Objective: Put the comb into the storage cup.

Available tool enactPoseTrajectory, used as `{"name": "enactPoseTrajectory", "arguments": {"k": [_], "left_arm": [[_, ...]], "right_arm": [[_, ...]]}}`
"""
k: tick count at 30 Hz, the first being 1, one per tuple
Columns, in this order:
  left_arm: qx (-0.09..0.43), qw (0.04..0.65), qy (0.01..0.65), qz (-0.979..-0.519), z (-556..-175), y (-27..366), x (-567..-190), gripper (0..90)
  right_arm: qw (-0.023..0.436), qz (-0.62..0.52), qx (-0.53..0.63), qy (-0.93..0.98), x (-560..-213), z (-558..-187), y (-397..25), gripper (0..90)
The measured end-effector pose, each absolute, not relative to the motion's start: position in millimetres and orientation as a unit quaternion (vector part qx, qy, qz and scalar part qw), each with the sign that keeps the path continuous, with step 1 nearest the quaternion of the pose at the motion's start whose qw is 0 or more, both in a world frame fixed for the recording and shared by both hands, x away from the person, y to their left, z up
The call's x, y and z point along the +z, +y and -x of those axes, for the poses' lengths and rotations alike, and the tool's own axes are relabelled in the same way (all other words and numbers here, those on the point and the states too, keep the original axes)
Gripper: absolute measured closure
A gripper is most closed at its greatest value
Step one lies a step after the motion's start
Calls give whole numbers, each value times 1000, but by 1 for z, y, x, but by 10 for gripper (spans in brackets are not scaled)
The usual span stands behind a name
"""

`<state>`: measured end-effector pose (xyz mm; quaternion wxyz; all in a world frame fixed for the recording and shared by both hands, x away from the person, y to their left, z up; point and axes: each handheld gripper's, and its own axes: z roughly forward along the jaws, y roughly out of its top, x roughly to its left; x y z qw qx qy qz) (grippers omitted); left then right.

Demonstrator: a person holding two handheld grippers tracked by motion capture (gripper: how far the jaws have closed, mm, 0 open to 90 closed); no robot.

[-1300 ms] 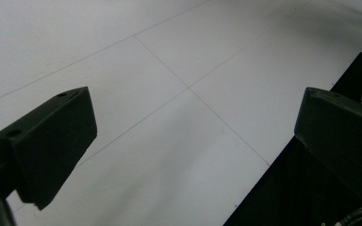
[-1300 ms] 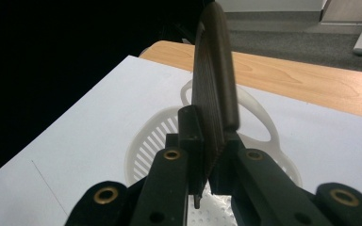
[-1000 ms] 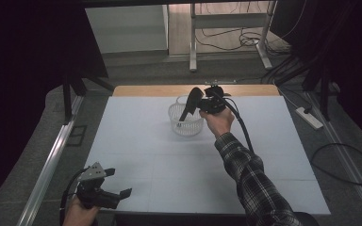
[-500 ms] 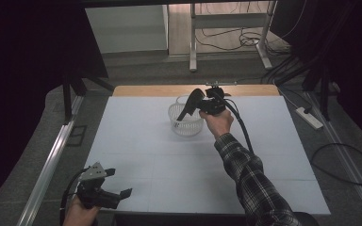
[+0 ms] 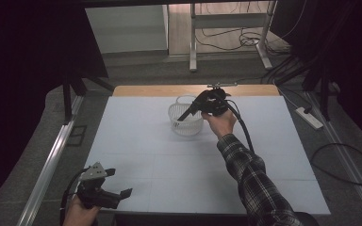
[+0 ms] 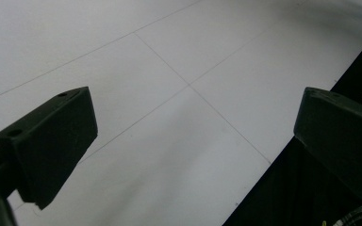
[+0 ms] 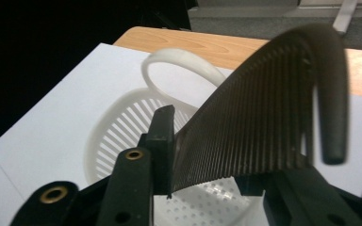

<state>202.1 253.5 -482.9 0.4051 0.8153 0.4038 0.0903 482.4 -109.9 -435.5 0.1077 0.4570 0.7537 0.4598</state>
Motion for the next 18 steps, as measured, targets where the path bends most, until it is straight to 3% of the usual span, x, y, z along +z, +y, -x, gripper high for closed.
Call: {"name": "enactPoseTrajectory", "arguments": {"k": [18], "left_arm": [[91, 403, 404, -816, -202, 253, -483, 3]], "right_arm": [[118, -476, 435, 755, -448, -486, -126, 512]]}}
